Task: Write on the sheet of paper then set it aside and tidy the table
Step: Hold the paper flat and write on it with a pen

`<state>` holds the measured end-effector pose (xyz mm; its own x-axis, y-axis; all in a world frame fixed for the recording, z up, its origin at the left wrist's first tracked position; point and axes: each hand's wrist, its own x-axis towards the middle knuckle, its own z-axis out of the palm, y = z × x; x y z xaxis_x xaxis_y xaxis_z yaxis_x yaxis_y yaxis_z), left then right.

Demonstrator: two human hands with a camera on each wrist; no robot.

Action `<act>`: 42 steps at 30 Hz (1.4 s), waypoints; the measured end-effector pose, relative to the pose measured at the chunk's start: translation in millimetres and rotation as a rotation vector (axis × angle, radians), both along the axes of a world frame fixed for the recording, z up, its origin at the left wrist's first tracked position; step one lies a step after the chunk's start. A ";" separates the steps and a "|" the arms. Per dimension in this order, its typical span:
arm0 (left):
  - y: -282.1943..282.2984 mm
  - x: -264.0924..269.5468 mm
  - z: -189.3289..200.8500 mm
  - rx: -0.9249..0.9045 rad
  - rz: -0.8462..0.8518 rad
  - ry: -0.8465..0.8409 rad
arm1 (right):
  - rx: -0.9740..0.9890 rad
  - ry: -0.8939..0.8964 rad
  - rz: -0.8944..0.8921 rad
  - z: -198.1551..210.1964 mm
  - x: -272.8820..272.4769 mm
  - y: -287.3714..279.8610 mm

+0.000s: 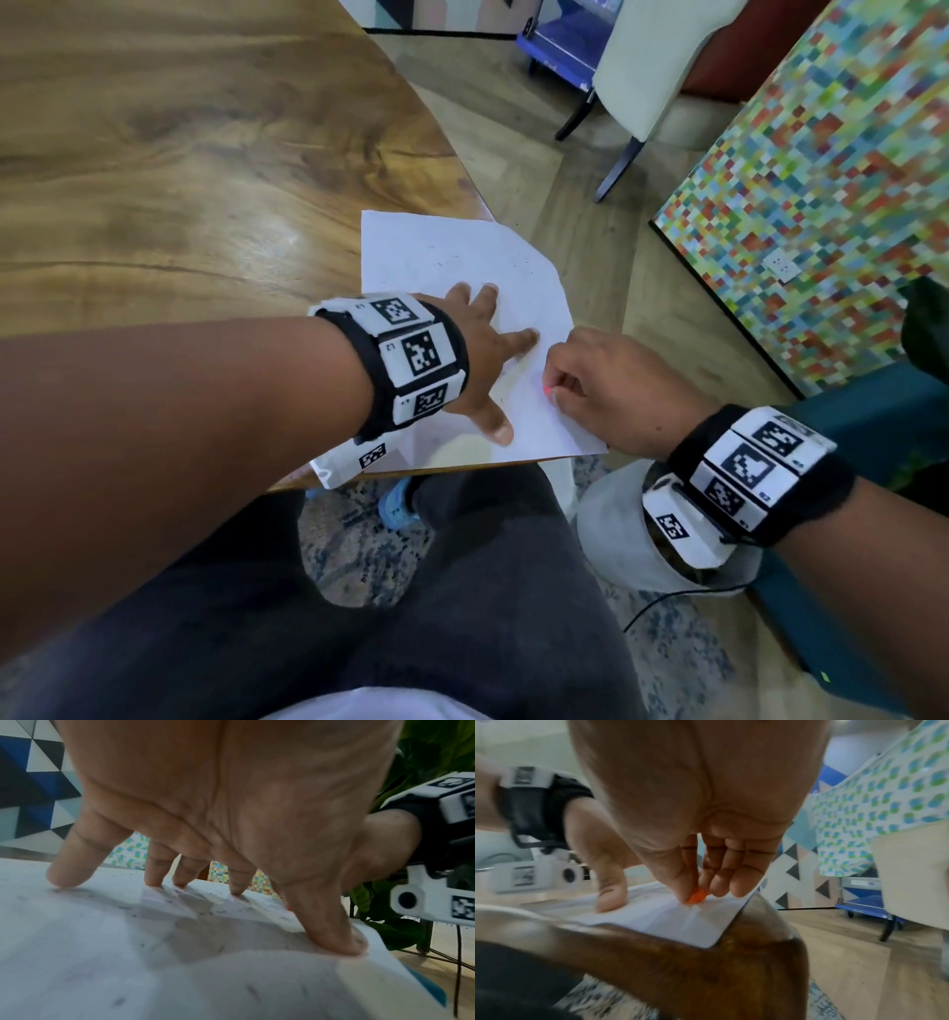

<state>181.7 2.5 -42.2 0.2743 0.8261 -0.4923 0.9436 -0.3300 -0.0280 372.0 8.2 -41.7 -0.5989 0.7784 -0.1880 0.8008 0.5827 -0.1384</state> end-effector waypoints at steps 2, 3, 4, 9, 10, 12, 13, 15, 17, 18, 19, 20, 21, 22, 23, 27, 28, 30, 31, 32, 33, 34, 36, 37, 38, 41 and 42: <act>1.4 1.7 -0.6 -0.011 0.010 0.006 | -0.040 -0.021 0.118 2.6 1.1 -14.6; 2.0 2.2 -1.3 -0.011 0.012 0.008 | -0.061 -0.036 0.163 3.7 1.9 -21.1; 2.3 2.3 -2.1 -0.009 0.012 0.011 | -0.070 -0.051 0.187 4.0 2.7 -25.0; 2.8 0.3 -5.4 -0.002 0.011 0.010 | 0.049 -0.053 0.039 -1.4 -7.1 -6.1; 2.8 -0.3 -5.3 -0.002 0.013 0.009 | 0.076 -0.049 -0.007 -2.1 -9.7 2.5; 2.2 -1.3 -5.1 -0.008 0.020 -0.007 | 0.091 -0.043 -0.071 -1.0 -13.1 17.4; 1.8 -1.4 -5.9 -0.011 0.027 -0.020 | 0.083 -0.042 -0.092 0.9 -13.2 21.9; 0.9 -3.0 -8.5 -0.014 0.043 -0.053 | 0.069 -0.037 -0.102 2.5 -11.5 24.8; -0.5 -5.4 -11.1 -0.018 0.055 -0.080 | 0.061 -0.031 -0.065 1.7 -9.2 19.6; -1.1 -6.2 -11.7 -0.020 0.058 -0.089 | 0.059 -0.016 -0.041 0.4 -7.5 15.6; -1.8 -6.6 -11.9 -0.021 0.059 -0.096 | 0.057 0.005 -0.027 -1.0 -5.0 12.1; -2.5 -7.1 -11.3 -0.023 0.059 -0.099 | 0.055 0.027 -0.020 -2.4 -2.2 8.8; -3.7 -7.8 -10.6 -0.029 0.058 -0.099 | 0.055 0.046 -0.014 -3.6 0.4 5.6; -5.3 -8.6 -10.0 -0.035 0.053 -0.095 | 0.058 0.056 -0.002 -5.0 3.0 2.3; -7.1 -9.7 -10.4 -0.039 0.041 -0.090 | 0.062 0.061 0.018 -6.0 4.9 -1.5; -18.9 -15.9 -12.0 -0.006 -0.031 -0.086 | 0.026 0.065 0.104 -7.4 6.7 -17.5; -20.7 -17.3 -11.0 0.025 -0.043 -0.099 | 0.004 0.074 0.101 -6.4 5.7 -19.2; -20.7 -18.2 -8.2 0.095 -0.044 -0.134 | -0.023 0.117 0.071 -4.2 3.4 -18.5; -19.9 -17.9 -7.6 0.127 -0.042 -0.142 | -0.022 0.130 0.056 -3.3 2.0 -16.5; -18.7 -17.4 -7.7 0.150 -0.045 -0.142 | -0.018 0.131 0.045 -2.5 0.5 -14.1; -17.2 -16.8 -8.7 0.160 -0.048 -0.139 | -0.011 0.126 0.038 -2.1 -1.2 -10.8; -15.4 -16.7 -9.9 0.155 -0.045 -0.137 | -0.002 0.116 0.029 -1.8 -3.0 -6.6; -11.5 -16.6 -11.8 0.100 -0.016 -0.127 | 0.032 0.085 0.011 -0.3 -7.1 3.8; -9.6 -16.7 -12.0 0.062 0.001 -0.113 | 0.050 0.059 0.001 0.1 -9.3 10.0; -7.9 -16.2 -11.2 0.030 0.016 -0.098 | 0.062 0.025 -0.013 0.9 -11.9 16.0; -4.3 -13.6 -9.9 -0.015 0.034 -0.075 | 0.091 -0.025 -0.038 0.8 -21.2 34.3; -3.5 -12.9 -10.0 -0.019 0.035 -0.071 | 0.101 -0.030 -0.043 0.6 -24.7 40.9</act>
